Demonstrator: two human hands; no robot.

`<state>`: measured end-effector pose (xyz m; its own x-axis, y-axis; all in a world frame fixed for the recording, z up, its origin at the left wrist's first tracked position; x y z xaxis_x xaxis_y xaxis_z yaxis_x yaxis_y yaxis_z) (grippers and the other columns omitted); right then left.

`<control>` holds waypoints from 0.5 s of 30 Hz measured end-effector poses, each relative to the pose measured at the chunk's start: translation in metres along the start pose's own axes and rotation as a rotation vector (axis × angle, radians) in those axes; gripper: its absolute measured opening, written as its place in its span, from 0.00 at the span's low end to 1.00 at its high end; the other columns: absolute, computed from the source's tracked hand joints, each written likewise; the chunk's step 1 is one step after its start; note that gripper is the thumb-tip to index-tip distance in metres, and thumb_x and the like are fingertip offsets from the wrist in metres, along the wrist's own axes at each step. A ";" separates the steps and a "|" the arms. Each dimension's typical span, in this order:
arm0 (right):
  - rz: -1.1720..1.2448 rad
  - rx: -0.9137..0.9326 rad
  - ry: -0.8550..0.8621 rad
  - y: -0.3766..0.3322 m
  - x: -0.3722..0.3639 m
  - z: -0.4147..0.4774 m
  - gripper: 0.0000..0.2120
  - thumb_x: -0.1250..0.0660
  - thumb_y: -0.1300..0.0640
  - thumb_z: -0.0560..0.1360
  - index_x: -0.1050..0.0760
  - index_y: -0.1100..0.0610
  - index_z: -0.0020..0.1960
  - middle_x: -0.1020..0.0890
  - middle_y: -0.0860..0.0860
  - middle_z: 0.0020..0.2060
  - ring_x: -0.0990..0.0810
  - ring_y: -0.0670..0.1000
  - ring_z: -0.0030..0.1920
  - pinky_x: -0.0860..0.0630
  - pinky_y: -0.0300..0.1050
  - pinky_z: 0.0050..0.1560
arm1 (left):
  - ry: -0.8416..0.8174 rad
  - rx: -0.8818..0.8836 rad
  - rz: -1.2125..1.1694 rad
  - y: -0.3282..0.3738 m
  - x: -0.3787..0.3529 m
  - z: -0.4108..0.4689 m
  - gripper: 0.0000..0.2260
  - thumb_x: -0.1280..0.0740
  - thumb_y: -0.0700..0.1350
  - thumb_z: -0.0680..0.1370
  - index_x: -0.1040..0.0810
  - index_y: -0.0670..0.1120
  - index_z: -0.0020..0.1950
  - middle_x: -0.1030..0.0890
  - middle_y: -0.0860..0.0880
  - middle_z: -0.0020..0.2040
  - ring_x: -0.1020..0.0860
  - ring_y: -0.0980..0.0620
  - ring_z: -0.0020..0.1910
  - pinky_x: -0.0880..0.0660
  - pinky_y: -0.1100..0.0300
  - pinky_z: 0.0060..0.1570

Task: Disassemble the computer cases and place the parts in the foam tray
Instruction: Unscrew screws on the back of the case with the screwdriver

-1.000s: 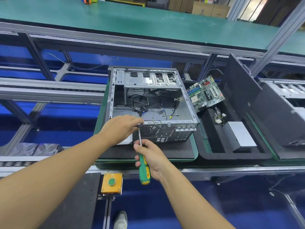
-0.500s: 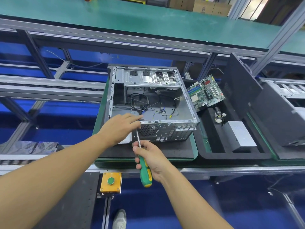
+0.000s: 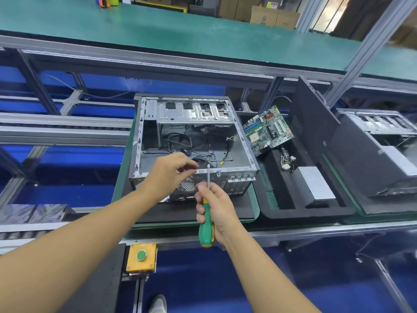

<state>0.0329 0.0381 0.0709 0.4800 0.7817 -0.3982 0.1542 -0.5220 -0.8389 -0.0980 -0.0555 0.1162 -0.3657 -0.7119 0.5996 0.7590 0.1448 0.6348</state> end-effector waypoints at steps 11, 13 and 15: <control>-0.095 0.085 0.216 -0.051 0.040 0.013 0.04 0.29 0.62 0.77 0.23 0.59 0.49 0.25 0.50 0.31 0.28 0.46 0.28 0.30 0.39 0.25 | -0.137 -0.105 -0.079 0.035 -0.032 0.033 0.09 0.23 0.36 0.71 0.12 0.45 0.49 0.19 0.47 0.40 0.21 0.50 0.38 0.25 0.59 0.42; -0.085 0.065 0.205 -0.055 0.044 0.016 0.04 0.28 0.63 0.77 0.24 0.60 0.48 0.25 0.50 0.31 0.28 0.46 0.28 0.30 0.39 0.25 | -0.131 -0.096 -0.094 0.032 -0.036 0.038 0.08 0.23 0.37 0.71 0.12 0.45 0.48 0.19 0.48 0.40 0.22 0.51 0.38 0.25 0.57 0.41; -0.082 0.042 0.205 -0.061 0.048 0.019 0.06 0.29 0.64 0.77 0.25 0.59 0.45 0.26 0.51 0.30 0.29 0.46 0.27 0.31 0.39 0.24 | -0.146 -0.094 -0.104 0.029 -0.040 0.044 0.08 0.23 0.38 0.72 0.12 0.46 0.50 0.19 0.47 0.40 0.21 0.50 0.38 0.25 0.56 0.41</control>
<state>0.0296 0.1139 0.0959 0.6333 0.7330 -0.2483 0.1656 -0.4417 -0.8817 -0.0843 0.0074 0.1319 -0.5136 -0.6112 0.6023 0.7575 0.0068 0.6528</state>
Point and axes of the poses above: each hand's wrist, its own z-axis towards the middle knuckle, its own x-axis out of the back of the hand, y = z × x, the point moved 3 cm from there along z, towards the middle knuckle
